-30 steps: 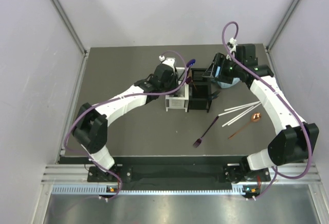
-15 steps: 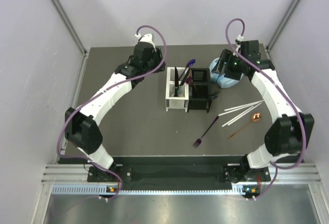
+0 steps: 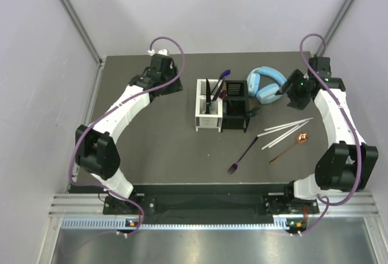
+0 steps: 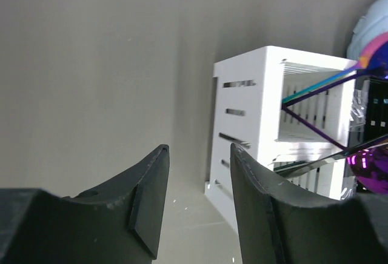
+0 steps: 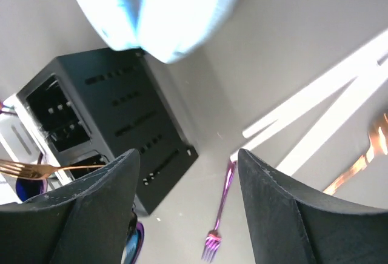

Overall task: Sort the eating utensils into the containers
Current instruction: Place the knife in the container, then pick up the chopstick from the center of the board.

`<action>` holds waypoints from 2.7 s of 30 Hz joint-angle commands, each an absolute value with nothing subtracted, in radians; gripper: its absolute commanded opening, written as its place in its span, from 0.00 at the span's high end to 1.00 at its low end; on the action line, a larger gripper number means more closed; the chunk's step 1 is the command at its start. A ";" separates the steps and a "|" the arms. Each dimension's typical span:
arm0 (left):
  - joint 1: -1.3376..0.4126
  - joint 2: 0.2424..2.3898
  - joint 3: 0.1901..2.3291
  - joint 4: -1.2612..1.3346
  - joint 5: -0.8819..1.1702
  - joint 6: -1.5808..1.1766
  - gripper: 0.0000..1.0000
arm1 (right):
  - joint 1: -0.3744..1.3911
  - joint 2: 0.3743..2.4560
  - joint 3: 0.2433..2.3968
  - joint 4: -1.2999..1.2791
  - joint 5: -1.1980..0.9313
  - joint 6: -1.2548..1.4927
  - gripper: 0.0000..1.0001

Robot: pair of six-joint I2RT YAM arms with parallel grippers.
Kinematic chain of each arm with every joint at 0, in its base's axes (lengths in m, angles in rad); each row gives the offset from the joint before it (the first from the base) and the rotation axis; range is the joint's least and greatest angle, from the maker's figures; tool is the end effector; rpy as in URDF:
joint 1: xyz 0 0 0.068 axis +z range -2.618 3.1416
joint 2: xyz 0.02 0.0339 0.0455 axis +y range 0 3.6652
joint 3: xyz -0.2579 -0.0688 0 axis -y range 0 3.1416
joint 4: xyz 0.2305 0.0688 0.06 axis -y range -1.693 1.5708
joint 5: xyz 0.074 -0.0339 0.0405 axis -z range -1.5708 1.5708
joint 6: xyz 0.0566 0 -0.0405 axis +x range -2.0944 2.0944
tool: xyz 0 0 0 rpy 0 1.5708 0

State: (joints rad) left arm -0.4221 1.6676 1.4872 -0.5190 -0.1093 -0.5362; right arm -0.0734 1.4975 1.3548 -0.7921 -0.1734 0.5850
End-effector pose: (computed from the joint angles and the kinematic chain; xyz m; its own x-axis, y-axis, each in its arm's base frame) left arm 0.3511 -0.1509 0.3040 -0.6740 -0.2540 -0.6937 -0.0154 0.9437 -0.3306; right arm 0.3147 -0.0134 0.2929 -0.6855 0.5958 -0.4186 0.4181 0.7927 0.4437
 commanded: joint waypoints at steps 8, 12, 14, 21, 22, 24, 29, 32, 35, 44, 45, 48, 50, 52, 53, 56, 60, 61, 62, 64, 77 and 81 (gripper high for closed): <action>-0.379 1.488 1.290 -0.496 -0.089 -0.591 0.51 | -0.101 1.391 1.229 -0.974 -0.155 0.836 0.32; -0.357 1.480 1.240 -0.486 -0.058 -0.589 0.51 | -0.106 1.387 1.140 -0.931 -0.120 0.899 0.31; -0.347 1.477 1.227 -0.492 -0.055 -0.586 0.52 | -0.106 1.397 1.111 -0.890 -0.118 0.914 0.32; -0.339 1.473 1.206 -0.492 -0.029 -0.566 0.52 | -0.106 1.520 1.118 -0.836 -0.081 0.914 0.34; -0.336 1.473 1.203 -0.491 -0.028 -0.565 0.52 | -0.106 1.531 1.120 -0.827 -0.074 0.917 0.34; -0.337 1.476 1.195 -0.492 -0.020 -0.565 0.52 | -0.109 1.572 1.121 -0.815 -0.063 0.925 0.37; -0.336 1.482 1.195 -0.512 -0.011 -0.568 0.53 | -0.115 1.660 1.121 -0.781 -0.055 0.933 0.39; -0.336 1.477 1.190 -0.522 -0.017 -0.569 0.53 | -0.124 1.692 1.117 -0.770 -0.048 0.937 0.39; -0.336 1.477 1.189 -0.525 -0.021 -0.569 0.53 | -0.133 1.716 1.126 -0.749 -0.049 0.928 0.39; -0.334 1.479 1.187 -0.542 -0.025 -0.575 0.54 | -0.152 1.782 1.154 -0.735 -0.035 0.914 0.41; -0.333 1.480 1.186 -0.543 -0.023 -0.575 0.54 | -0.152 1.789 1.158 -0.736 -0.035 0.911 0.43; -0.334 1.480 1.184 -0.546 -0.028 -0.575 0.54 | -0.155 1.807 1.164 -0.736 -0.034 0.910 0.50; -0.333 1.479 1.183 -0.549 -0.031 -0.575 0.54 | -0.155 1.812 1.163 -0.730 -0.029 0.916 0.55; -0.334 1.477 1.181 -0.549 -0.031 -0.575 0.54 | -0.155 1.816 1.163 -0.727 -0.028 0.913 0.61; -0.334 1.476 1.180 -0.551 -0.034 -0.575 0.54 | -0.155 1.822 1.166 -0.727 -0.029 0.911 0.65; -0.333 1.476 1.177 -0.554 -0.035 -0.574 0.54 | -0.155 1.825 1.161 -0.726 -0.029 0.902 0.90; -0.334 1.471 1.173 -0.552 -0.038 -0.574 0.54 | -0.155 1.830 1.144 -0.710 -0.041 0.887 1.00; -0.334 1.471 1.173 -0.554 -0.038 -0.574 0.54 | -0.155 1.830 1.137 -0.706 -0.047 0.874 1.00; -0.334 1.473 1.172 -0.554 -0.038 -0.575 0.54 | -0.155 1.830 1.134 -0.706 -0.049 0.870 1.00; -0.334 1.473 1.172 -0.554 -0.040 -0.575 0.54 | -0.155 1.824 1.121 -0.693 -0.043 0.850 1.00; -0.334 1.482 1.167 -0.557 -0.040 -0.575 0.55 | -0.149 1.528 1.092 -0.726 -0.003 0.781 1.00; -0.334 1.491 1.169 -0.555 -0.034 -0.571 0.55 | -0.134 1.448 1.112 -0.706 -0.014 0.743 1.00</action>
